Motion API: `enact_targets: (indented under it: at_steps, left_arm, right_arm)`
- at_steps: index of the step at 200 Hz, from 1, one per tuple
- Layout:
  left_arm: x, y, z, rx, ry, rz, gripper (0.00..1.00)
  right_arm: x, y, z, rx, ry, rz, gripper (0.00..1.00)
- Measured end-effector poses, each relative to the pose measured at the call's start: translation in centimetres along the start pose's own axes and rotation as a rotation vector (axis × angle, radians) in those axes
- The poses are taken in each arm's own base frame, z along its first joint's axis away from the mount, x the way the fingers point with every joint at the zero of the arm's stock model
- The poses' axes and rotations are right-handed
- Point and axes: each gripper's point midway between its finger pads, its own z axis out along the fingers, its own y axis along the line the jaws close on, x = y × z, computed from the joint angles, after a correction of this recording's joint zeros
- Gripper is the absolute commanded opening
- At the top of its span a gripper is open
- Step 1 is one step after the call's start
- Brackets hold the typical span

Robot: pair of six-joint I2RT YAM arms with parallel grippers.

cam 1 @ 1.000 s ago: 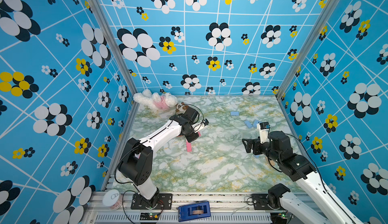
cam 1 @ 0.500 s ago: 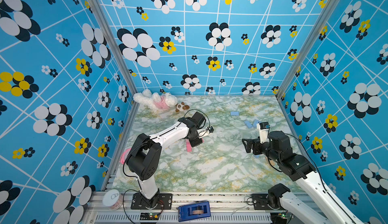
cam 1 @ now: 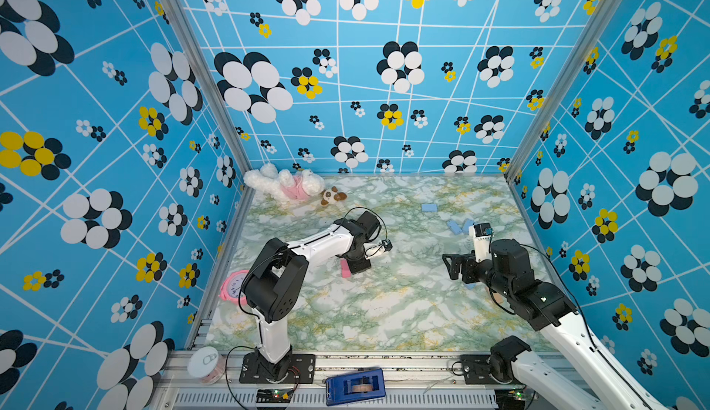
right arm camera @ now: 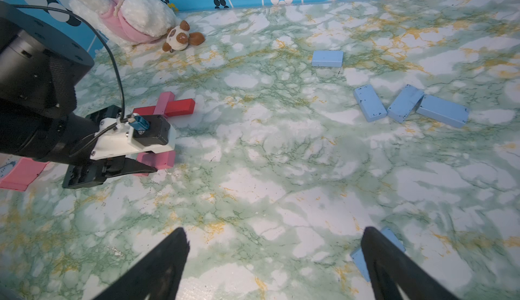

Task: Assemble the letter t with building blocks
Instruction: Assemble the building block at the center of the board.

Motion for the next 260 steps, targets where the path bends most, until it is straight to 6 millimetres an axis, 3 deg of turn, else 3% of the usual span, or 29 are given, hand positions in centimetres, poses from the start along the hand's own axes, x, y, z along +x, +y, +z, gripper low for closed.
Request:
enact_targets:
  at_steps: [56, 260]
  left_arm:
    - [0.6, -0.1, 1.2, 0.004, 0.043, 0.02, 0.36]
    - [0.8, -0.2, 1.5, -0.009, 0.064, 0.03, 0.35]
  right_arm:
    - [0.0, 0.0, 0.0, 0.0, 0.0, 0.0, 0.99]
    - [0.0, 0.0, 0.0, 0.0, 0.0, 0.0, 0.99]
